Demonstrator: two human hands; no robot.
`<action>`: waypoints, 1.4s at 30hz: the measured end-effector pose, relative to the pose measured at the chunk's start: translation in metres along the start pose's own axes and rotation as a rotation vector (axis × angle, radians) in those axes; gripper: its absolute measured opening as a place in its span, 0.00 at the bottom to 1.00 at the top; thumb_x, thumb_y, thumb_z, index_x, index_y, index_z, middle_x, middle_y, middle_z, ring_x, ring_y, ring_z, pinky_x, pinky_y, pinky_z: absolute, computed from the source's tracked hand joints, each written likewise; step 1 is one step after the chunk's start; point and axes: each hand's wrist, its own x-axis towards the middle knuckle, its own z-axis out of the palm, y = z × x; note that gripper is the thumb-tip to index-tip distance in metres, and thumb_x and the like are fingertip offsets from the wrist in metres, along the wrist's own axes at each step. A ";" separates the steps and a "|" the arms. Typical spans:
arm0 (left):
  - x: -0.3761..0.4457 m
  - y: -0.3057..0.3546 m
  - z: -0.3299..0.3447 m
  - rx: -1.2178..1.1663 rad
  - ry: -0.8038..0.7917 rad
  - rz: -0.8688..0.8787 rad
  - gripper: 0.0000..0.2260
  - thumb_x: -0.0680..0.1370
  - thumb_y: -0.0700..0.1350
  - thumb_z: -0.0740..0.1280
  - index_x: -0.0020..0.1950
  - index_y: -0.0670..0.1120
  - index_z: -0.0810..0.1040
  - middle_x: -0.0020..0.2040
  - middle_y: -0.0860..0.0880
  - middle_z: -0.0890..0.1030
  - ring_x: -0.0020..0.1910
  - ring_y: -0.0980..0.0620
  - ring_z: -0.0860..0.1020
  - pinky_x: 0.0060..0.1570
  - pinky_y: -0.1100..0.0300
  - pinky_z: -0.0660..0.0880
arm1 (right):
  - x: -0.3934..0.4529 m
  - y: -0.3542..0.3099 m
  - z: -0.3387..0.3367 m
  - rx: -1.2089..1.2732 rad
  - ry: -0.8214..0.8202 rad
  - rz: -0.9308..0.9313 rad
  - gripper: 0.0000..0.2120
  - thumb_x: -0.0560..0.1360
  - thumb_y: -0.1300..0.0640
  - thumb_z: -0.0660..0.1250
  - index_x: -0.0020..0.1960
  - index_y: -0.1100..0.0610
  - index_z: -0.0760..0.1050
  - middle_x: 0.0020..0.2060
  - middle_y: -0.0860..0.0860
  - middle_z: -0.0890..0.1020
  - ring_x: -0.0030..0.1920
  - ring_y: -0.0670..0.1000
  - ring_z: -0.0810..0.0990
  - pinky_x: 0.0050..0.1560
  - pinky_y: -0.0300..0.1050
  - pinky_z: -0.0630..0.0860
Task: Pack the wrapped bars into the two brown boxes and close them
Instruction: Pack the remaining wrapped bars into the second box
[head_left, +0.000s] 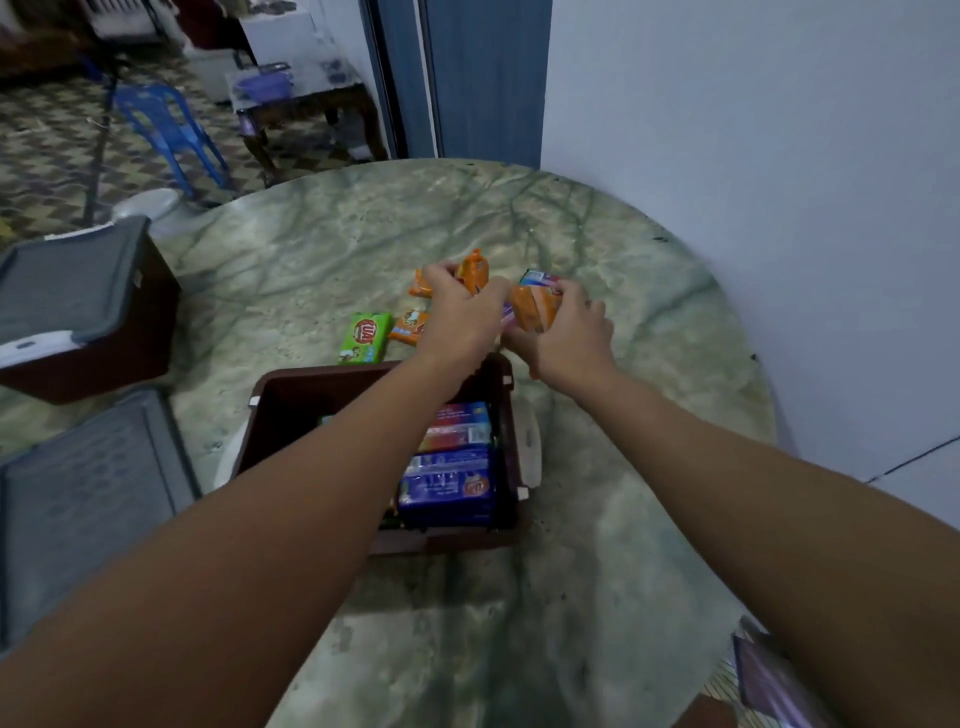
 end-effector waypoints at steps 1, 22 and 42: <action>-0.001 -0.006 -0.010 0.002 0.006 0.009 0.19 0.79 0.49 0.66 0.64 0.46 0.62 0.47 0.51 0.74 0.44 0.54 0.75 0.39 0.60 0.73 | -0.007 -0.007 0.004 -0.006 0.005 -0.007 0.44 0.69 0.37 0.75 0.76 0.53 0.61 0.70 0.60 0.67 0.69 0.65 0.66 0.70 0.57 0.64; -0.030 -0.118 -0.158 1.133 -0.423 0.424 0.34 0.75 0.58 0.67 0.77 0.52 0.55 0.66 0.49 0.67 0.63 0.47 0.70 0.64 0.48 0.71 | -0.066 -0.028 0.069 -0.608 -0.359 -0.559 0.45 0.66 0.45 0.76 0.78 0.48 0.60 0.69 0.49 0.72 0.66 0.54 0.70 0.64 0.53 0.71; -0.031 -0.131 -0.154 1.111 -0.365 0.527 0.16 0.81 0.45 0.68 0.68 0.47 0.80 0.66 0.50 0.75 0.63 0.48 0.71 0.65 0.51 0.70 | -0.060 -0.024 0.073 -0.758 -0.395 -0.659 0.36 0.75 0.47 0.72 0.80 0.40 0.62 0.71 0.45 0.71 0.67 0.52 0.68 0.67 0.52 0.68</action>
